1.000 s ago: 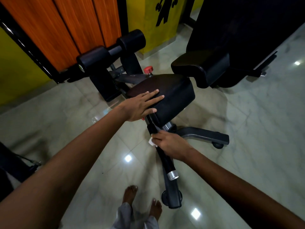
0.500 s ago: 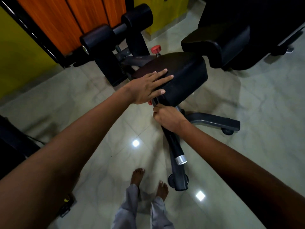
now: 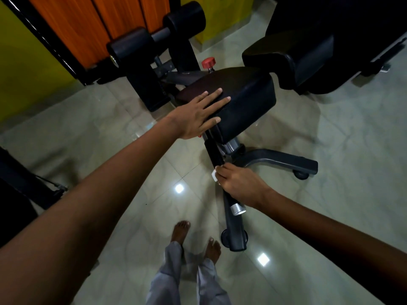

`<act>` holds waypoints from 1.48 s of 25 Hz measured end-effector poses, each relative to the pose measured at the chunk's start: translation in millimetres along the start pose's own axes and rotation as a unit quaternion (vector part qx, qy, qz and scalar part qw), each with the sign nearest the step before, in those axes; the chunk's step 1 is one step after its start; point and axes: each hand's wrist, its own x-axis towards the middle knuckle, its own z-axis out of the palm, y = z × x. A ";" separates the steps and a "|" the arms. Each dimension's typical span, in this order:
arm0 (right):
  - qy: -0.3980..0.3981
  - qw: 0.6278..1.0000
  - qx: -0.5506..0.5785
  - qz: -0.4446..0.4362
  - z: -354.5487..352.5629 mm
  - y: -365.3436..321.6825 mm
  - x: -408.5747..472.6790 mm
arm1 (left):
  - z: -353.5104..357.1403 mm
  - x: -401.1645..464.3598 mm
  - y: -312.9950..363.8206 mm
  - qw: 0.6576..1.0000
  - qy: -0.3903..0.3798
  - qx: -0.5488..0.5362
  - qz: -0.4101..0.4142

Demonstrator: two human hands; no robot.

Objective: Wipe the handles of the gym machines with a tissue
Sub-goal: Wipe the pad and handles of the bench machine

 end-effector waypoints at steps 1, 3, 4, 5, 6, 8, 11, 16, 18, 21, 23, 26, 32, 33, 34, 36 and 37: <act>-0.002 1.000 0.005 -0.005 -1.0 -2.2 -6.1 | -0.3 -0.4 0.7 1.000 -0.001 -0.002 -0.001; 0.000 1.000 0.023 -0.018 -2.0 -6.9 -18.4 | -0.2 -1.2 1.7 1.000 0.000 -0.004 -0.001; 0.007 0.999 0.029 -0.026 -2.5 -9.7 -24.9 | -0.9 -1.9 2.2 1.000 0.000 -0.004 -0.003; 0.014 0.999 0.035 -0.034 -4.0 -12.0 -31.1 | -1.7 -2.2 2.9 1.000 -0.002 -0.004 -0.005; 0.022 0.998 0.042 -0.046 -5.8 -13.8 -37.4 | -2.5 -2.5 3.7 1.000 -0.003 -0.002 -0.006; 0.033 0.996 0.057 -0.065 -13.8 -14.4 -47.6 | -4.1 -3.0 6.1 1.000 -0.004 0.001 -0.006; 0.037 0.993 0.108 -0.018 -23.5 -7.0 -44.7 | -3.2 -2.5 5.4 1.000 0.000 -0.004 -0.002; 0.071 0.984 0.116 0.112 -11.3 12.7 7.3 | -1.6 -2.2 5.7 1.000 0.001 -0.011 -0.011; 0.047 0.986 0.072 0.142 -11.3 16.6 24.0 | -1.9 -2.1 7.5 1.000 0.007 -0.007 -0.007; 0.054 0.975 0.062 0.208 -9.4 21.5 39.8 | -1.0 -2.6 6.5 1.000 0.022 -0.008 0.002; 0.059 0.969 0.072 0.230 -3.8 20.4 50.2 | -0.2 -2.3 5.9 1.000 0.026 -0.007 0.006; 0.027 0.948 0.141 0.285 1.5 14.6 60.8 | 1.2 -0.8 5.6 1.000 0.022 -0.009 0.001; 0.009 0.924 0.221 0.314 -9.5 15.8 58.1 | 3.5 0.9 3.1 1.000 0.016 -0.005 -0.004; -0.007 0.922 0.228 0.314 -14.5 14.9 57.3 | 3.3 1.0 3.5 1.000 0.013 -0.004 -0.005; -0.023 0.917 0.234 0.321 -20.2 13.7 55.6 | 2.7 0.8 3.9 1.000 0.009 -0.002 -0.006; -0.059 0.909 0.241 0.335 -32.8 12.5 51.8 | 1.1 0.3 4.3 1.000 0.005 -0.002 -0.008; -0.078 0.906 0.240 0.339 -39.3 12.1 50.2 | 0.5 0.1 4.7 1.000 0.005 -0.001 -0.008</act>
